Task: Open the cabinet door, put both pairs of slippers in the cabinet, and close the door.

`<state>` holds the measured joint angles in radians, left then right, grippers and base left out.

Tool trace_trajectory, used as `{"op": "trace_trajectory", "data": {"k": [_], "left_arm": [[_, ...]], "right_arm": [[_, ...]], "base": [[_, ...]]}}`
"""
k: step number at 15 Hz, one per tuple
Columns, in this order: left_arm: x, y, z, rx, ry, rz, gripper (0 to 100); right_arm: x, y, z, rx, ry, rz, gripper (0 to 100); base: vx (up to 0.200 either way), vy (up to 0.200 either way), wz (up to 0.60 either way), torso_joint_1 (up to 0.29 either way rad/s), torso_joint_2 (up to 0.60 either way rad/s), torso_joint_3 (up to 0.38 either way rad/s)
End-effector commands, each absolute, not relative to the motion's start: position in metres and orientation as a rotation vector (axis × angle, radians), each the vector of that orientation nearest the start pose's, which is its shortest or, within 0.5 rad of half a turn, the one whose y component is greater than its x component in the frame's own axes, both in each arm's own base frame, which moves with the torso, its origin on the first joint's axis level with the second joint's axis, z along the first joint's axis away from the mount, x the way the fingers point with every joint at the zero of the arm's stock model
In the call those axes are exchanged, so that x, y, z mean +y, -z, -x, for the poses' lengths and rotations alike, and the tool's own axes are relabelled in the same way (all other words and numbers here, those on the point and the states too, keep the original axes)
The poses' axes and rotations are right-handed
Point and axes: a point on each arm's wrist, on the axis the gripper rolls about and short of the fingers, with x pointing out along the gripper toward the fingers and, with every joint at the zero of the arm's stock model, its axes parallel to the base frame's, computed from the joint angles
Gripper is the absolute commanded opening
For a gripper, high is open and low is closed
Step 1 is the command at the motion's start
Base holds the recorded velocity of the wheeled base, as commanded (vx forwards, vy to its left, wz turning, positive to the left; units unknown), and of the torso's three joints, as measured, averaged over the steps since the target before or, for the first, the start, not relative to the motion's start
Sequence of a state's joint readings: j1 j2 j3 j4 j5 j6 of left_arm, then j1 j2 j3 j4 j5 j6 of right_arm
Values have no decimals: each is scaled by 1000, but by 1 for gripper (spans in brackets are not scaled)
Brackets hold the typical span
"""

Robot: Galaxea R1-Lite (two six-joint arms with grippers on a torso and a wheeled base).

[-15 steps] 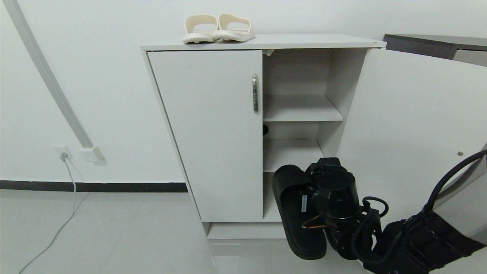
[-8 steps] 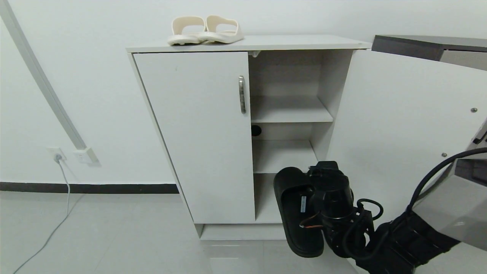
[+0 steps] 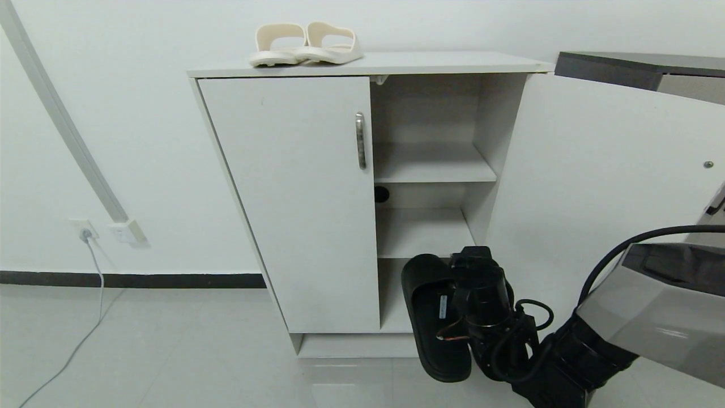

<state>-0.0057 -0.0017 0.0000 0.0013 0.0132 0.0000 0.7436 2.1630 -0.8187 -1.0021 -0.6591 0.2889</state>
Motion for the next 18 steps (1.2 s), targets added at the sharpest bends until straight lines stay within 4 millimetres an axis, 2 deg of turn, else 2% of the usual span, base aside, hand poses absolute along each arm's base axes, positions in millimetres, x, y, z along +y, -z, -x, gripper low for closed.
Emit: {"op": "trace_trajectory", "data": {"k": [1,12,15,18], "left_arm": [[0,-75,23,0,-8,0,0],[0,-75,23,2,-8,-2,0],[0,-75,23,2,-8,-2,0],[0,-75,23,2,-8,0,0]], "right_arm": [[246,-60,-288,267,-46,-68,0],[253,-50,-302,273,-71,-53,0],[254,-57,-303,228,-58,-79,0],[252,-71,-301,73,-58,-76,0]], "base": [[0,0,0,0,0,0],[0,0,0,5,0,-188],[0,0,0,7,2,-203],[0,0,0,4,1,-38]]}}
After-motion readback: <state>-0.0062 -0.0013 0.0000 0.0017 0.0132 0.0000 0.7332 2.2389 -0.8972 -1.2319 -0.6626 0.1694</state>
